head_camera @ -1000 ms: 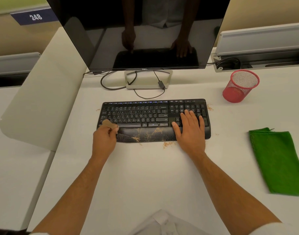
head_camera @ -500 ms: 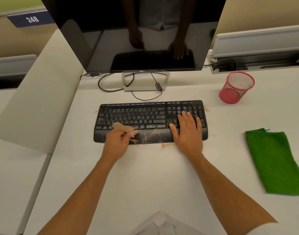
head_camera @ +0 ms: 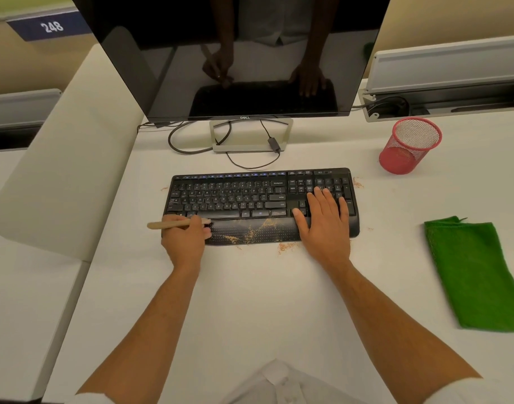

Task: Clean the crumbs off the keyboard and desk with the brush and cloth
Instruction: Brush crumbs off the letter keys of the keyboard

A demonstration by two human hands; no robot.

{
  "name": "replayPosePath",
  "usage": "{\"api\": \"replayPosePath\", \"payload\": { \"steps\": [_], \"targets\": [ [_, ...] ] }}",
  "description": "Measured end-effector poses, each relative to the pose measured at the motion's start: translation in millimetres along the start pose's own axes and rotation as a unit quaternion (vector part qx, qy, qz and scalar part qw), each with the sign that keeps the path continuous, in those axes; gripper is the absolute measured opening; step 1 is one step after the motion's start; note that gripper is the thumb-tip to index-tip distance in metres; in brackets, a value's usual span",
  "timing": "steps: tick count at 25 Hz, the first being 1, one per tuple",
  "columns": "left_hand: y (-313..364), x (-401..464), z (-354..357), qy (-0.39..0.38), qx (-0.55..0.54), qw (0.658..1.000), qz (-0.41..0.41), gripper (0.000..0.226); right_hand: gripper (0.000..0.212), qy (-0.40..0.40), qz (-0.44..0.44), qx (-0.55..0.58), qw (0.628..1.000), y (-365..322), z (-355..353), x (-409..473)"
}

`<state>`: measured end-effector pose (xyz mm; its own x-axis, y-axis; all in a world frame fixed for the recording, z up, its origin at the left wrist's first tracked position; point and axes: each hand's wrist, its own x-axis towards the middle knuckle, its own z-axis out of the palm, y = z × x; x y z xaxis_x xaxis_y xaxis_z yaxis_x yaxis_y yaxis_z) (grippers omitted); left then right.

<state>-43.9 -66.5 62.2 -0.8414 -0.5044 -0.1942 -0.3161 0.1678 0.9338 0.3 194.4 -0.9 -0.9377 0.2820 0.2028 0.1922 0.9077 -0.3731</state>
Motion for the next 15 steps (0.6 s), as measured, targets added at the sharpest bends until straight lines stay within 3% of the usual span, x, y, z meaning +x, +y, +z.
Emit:
{"api": "replayPosePath", "payload": {
  "steps": [4,9,11,15],
  "targets": [
    [1,-28,20,-0.071,-0.001,0.997,0.005,0.016,0.06,0.0,-0.001,-0.003,1.0,0,0,0],
    [4,-47,40,-0.23,-0.001,0.972,-0.046,0.011,0.059,0.007,-0.001,-0.002,1.0,0,0,0],
    [11,-41,35,-0.216,-0.043,0.974,-0.047,0.012,0.06,0.008,-0.001,-0.002,1.0,0,0,0],
    [16,-13,9,-0.053,-0.027,0.998,0.011,0.015,0.06,0.011,-0.004,-0.005,1.0,1,1,0]
  ]
}}
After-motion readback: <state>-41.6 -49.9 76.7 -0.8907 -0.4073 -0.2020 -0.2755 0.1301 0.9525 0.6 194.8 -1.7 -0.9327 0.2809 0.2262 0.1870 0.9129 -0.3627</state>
